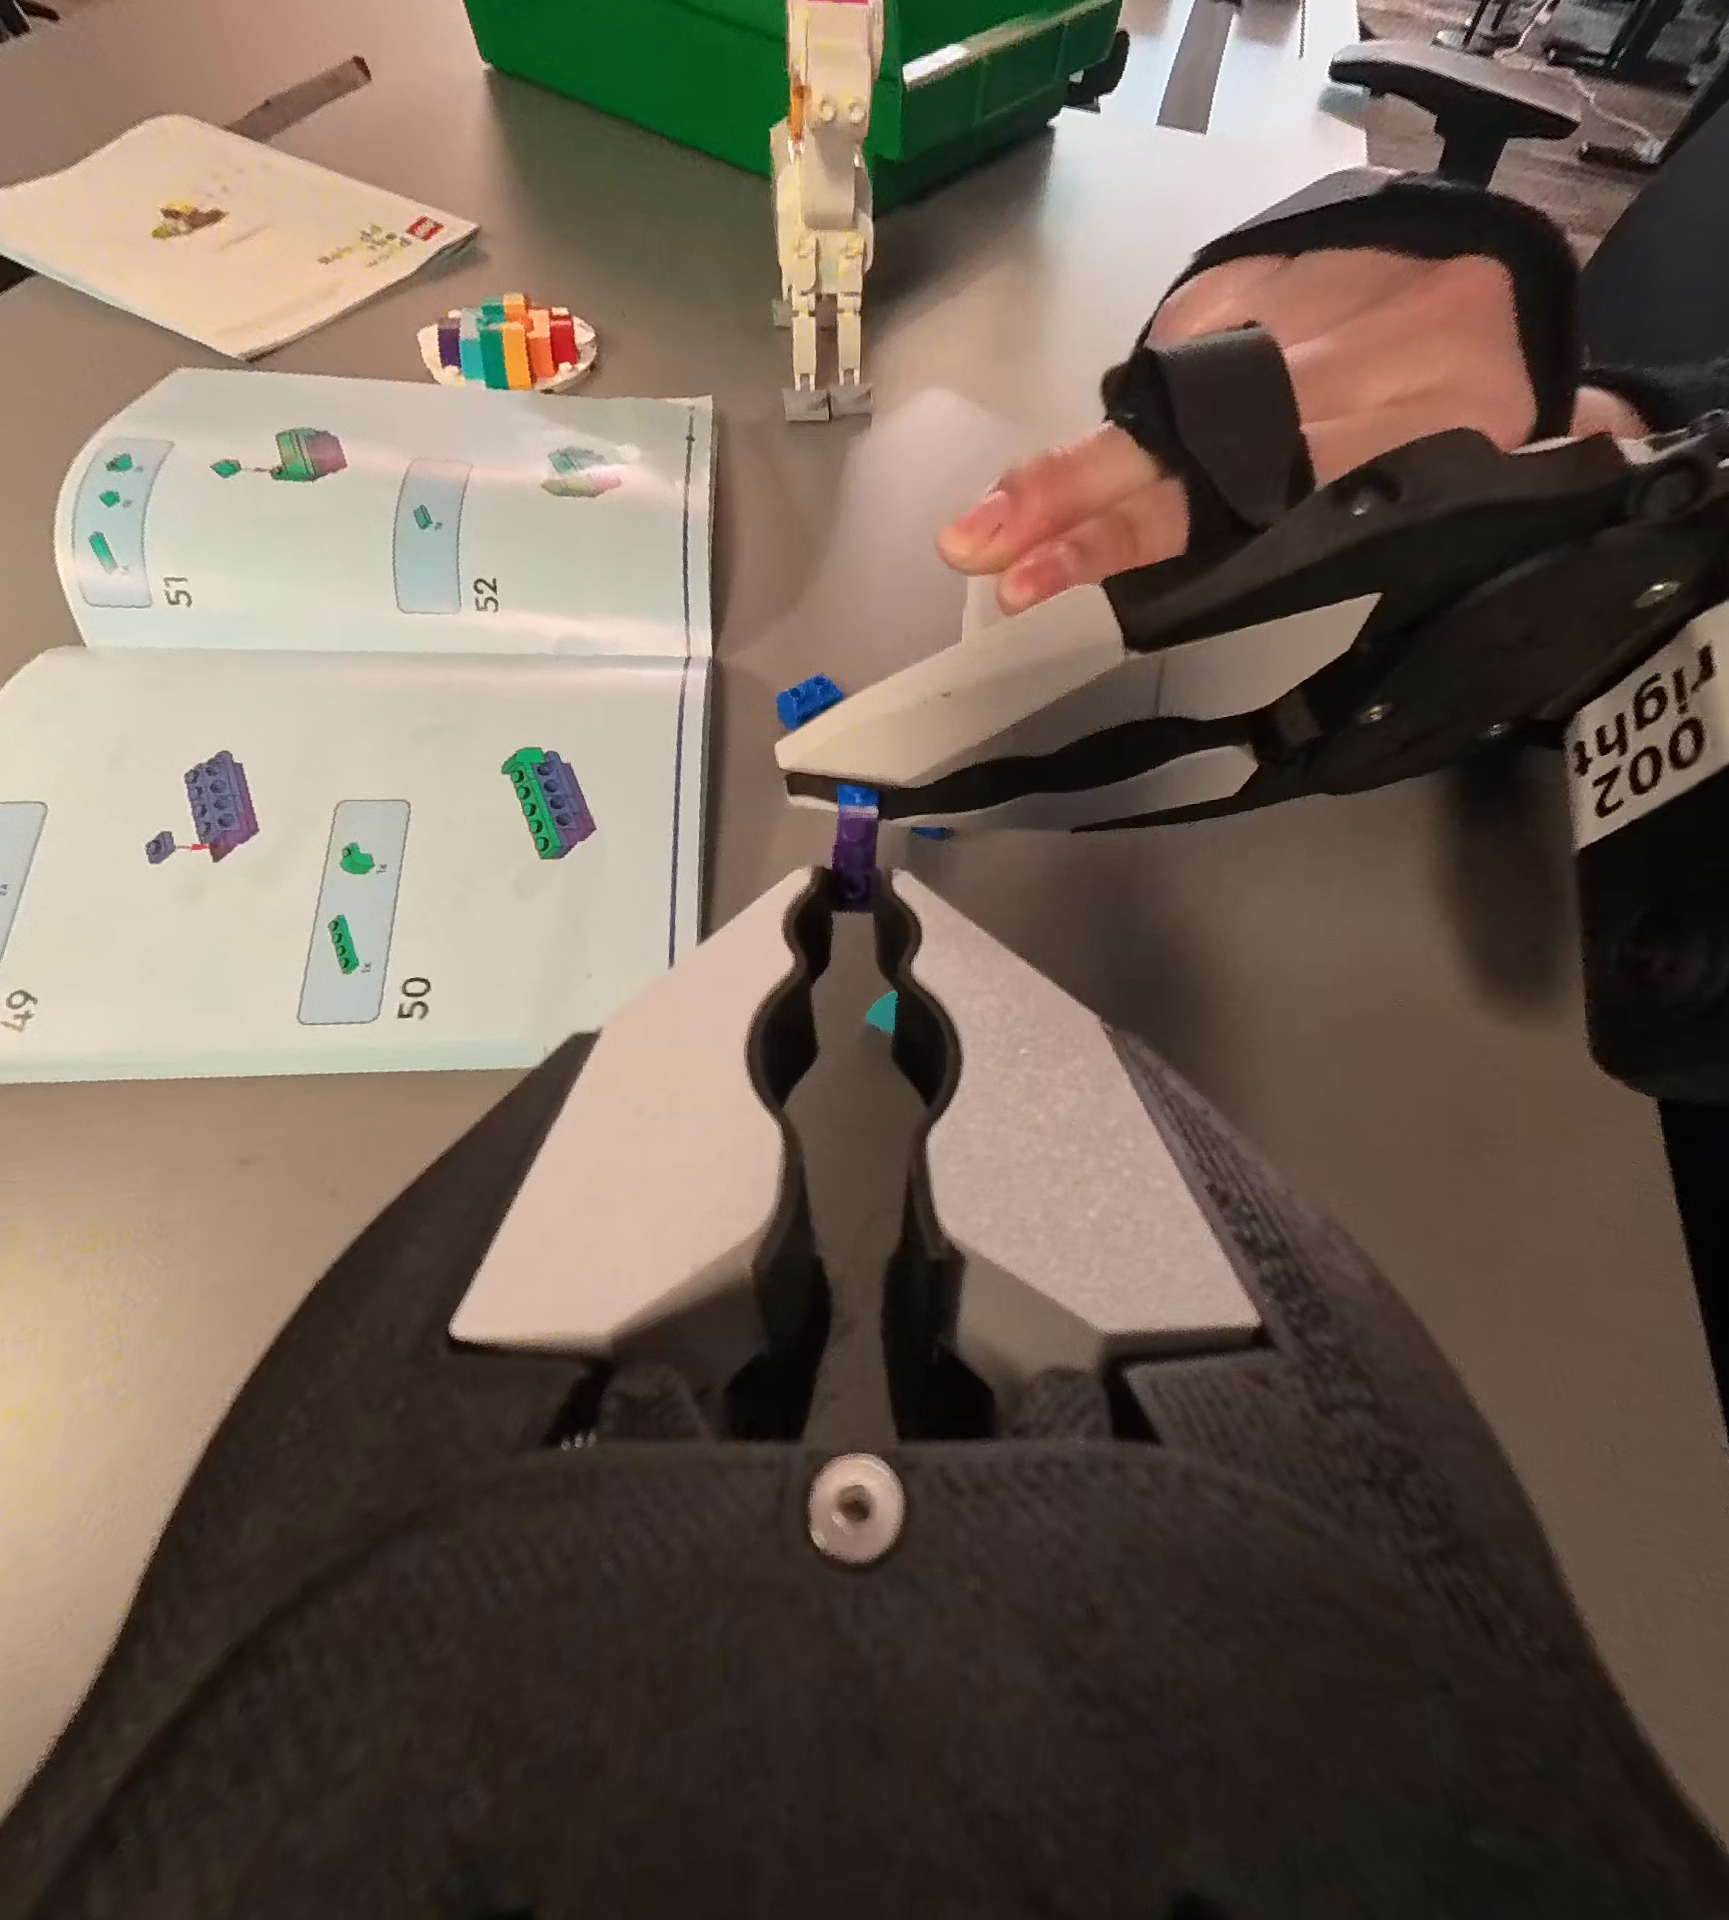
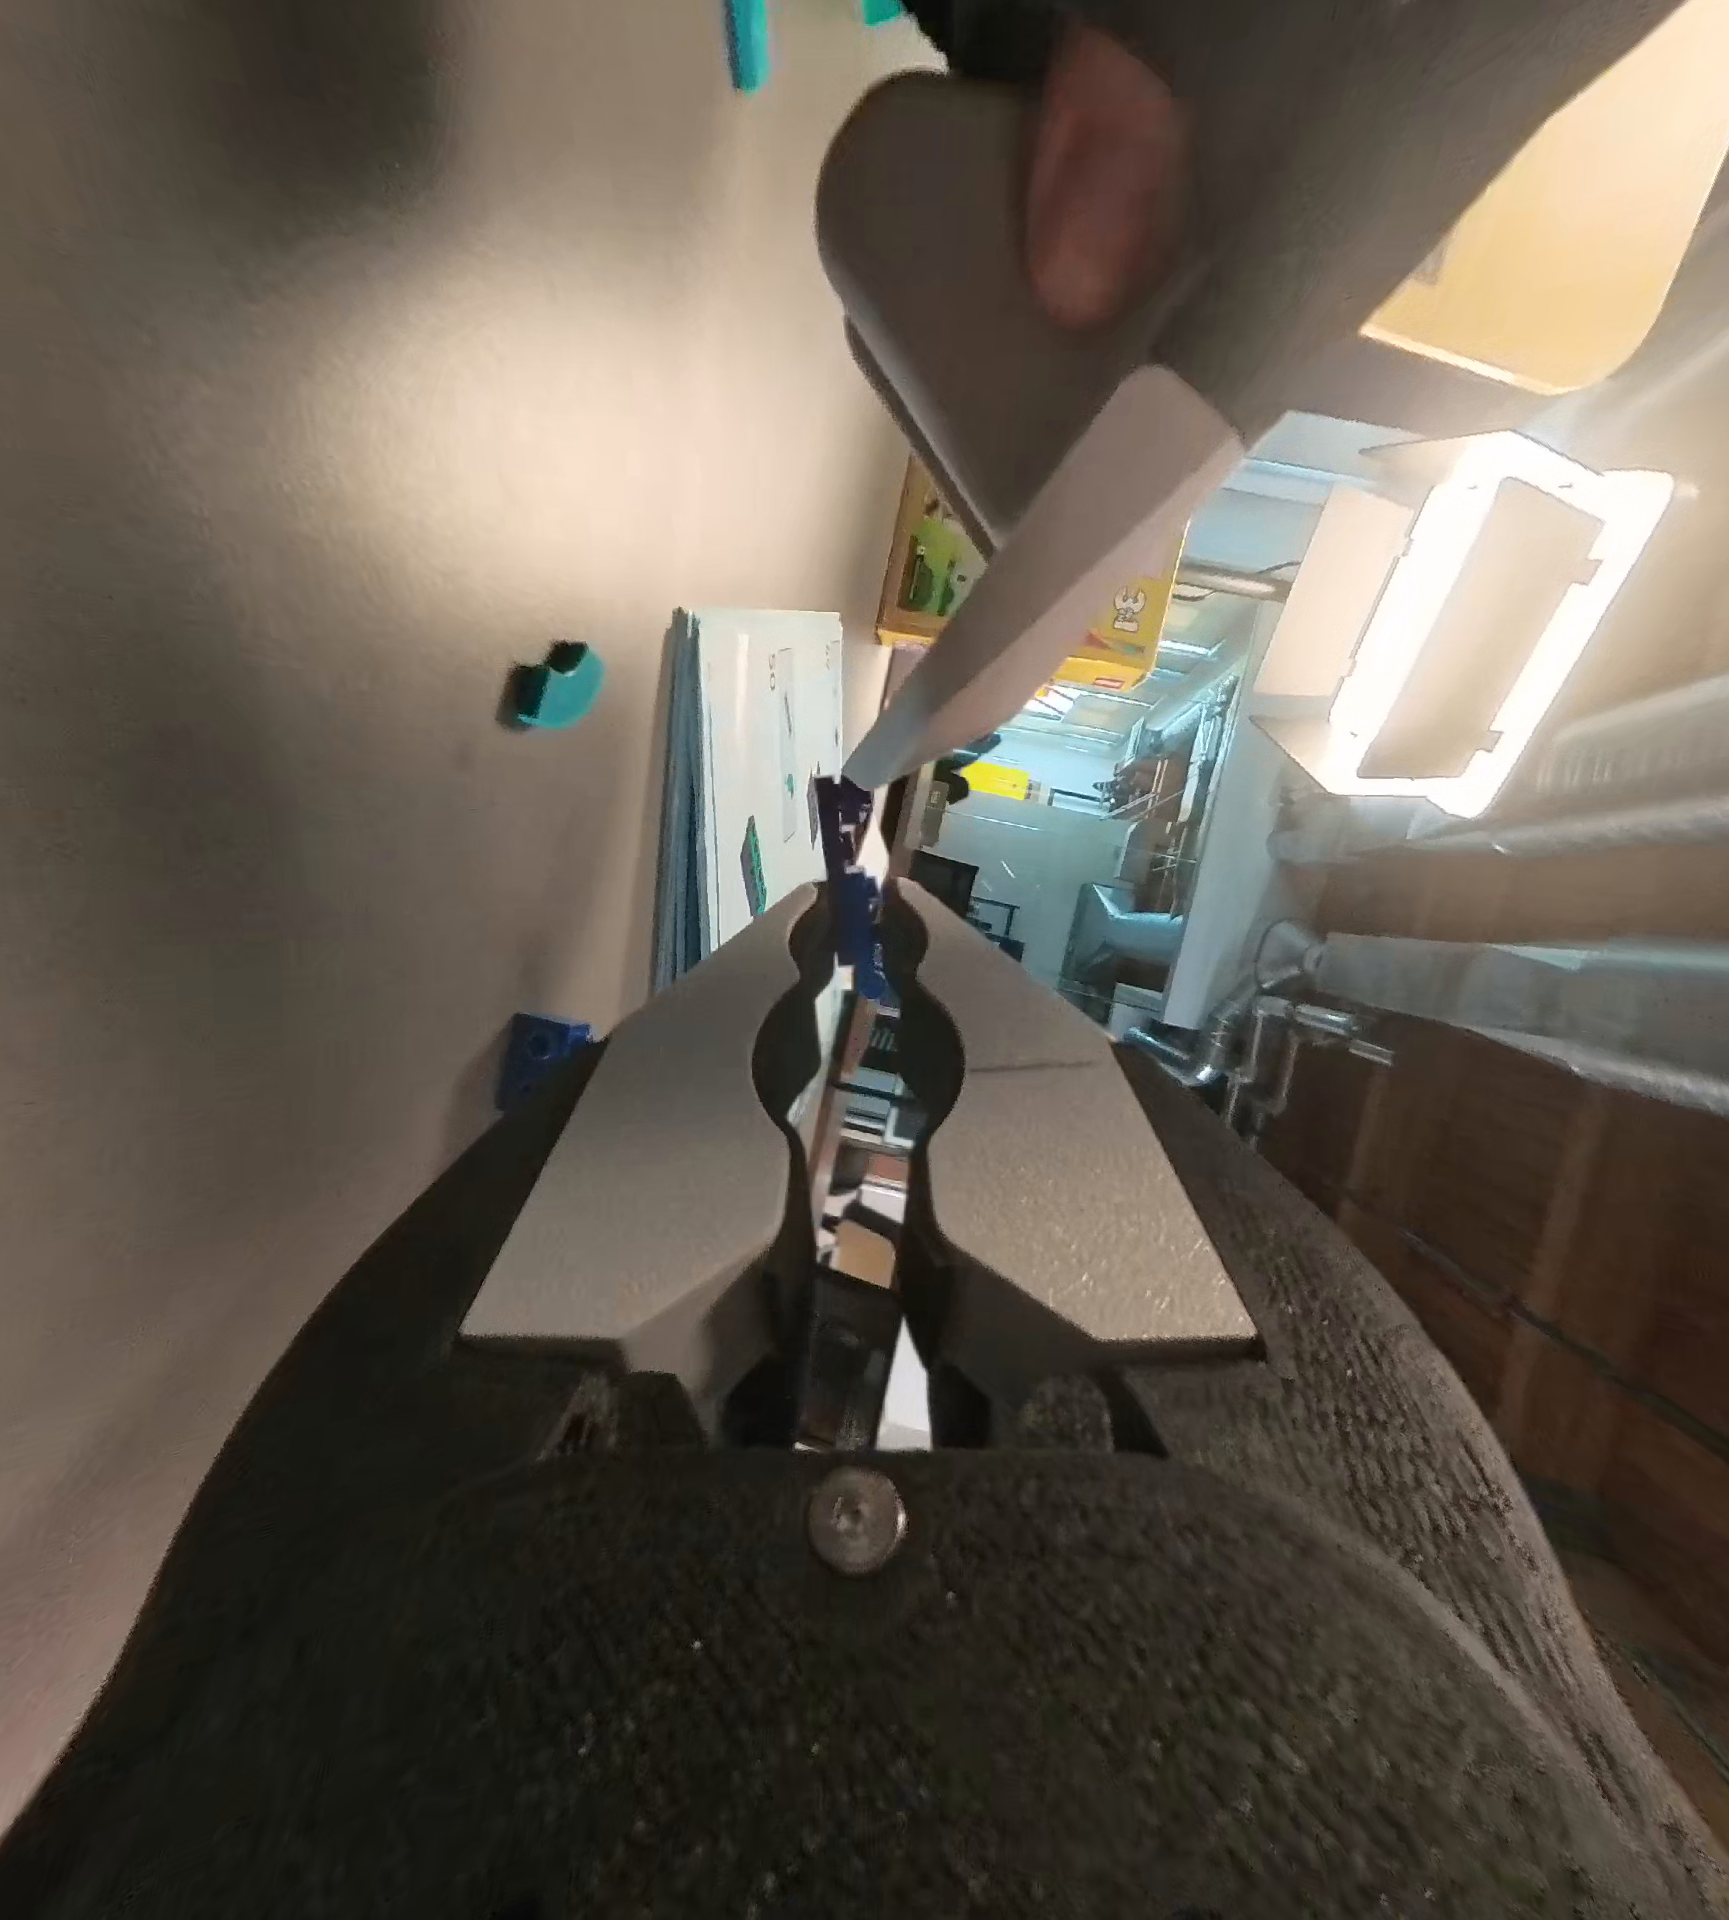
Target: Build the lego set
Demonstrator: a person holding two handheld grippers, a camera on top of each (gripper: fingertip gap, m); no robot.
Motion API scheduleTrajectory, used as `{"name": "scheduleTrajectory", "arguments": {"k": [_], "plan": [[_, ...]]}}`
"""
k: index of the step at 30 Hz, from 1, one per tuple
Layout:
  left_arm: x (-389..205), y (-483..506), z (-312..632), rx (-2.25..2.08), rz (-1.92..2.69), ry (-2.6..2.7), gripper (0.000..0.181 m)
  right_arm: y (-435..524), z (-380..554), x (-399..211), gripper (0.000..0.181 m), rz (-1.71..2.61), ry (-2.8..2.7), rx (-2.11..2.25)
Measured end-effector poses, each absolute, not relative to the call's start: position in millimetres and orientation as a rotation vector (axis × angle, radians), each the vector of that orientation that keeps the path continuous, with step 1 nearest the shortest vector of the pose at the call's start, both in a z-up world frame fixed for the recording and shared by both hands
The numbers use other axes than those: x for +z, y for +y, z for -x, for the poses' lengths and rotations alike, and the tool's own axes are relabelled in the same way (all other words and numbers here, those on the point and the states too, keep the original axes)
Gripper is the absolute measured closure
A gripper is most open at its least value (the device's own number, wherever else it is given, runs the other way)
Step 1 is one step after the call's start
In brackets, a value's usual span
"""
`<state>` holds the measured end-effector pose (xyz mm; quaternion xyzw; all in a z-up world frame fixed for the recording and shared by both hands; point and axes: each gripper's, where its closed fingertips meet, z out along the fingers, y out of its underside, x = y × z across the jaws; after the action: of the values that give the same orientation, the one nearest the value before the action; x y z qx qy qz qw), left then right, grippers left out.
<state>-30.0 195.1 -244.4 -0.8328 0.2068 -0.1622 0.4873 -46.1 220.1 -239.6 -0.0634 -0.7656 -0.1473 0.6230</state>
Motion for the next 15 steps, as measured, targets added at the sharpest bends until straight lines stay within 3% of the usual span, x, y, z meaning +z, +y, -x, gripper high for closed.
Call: {"name": "scheduleTrajectory", "arguments": {"k": [15], "plan": [[-252.5, 193.3, 30.5, -0.447, 2.084, 0.493, 0.173, 218.1, 47.2, -247.2, 0.174, 0.19, -1.808, -0.282]]}}
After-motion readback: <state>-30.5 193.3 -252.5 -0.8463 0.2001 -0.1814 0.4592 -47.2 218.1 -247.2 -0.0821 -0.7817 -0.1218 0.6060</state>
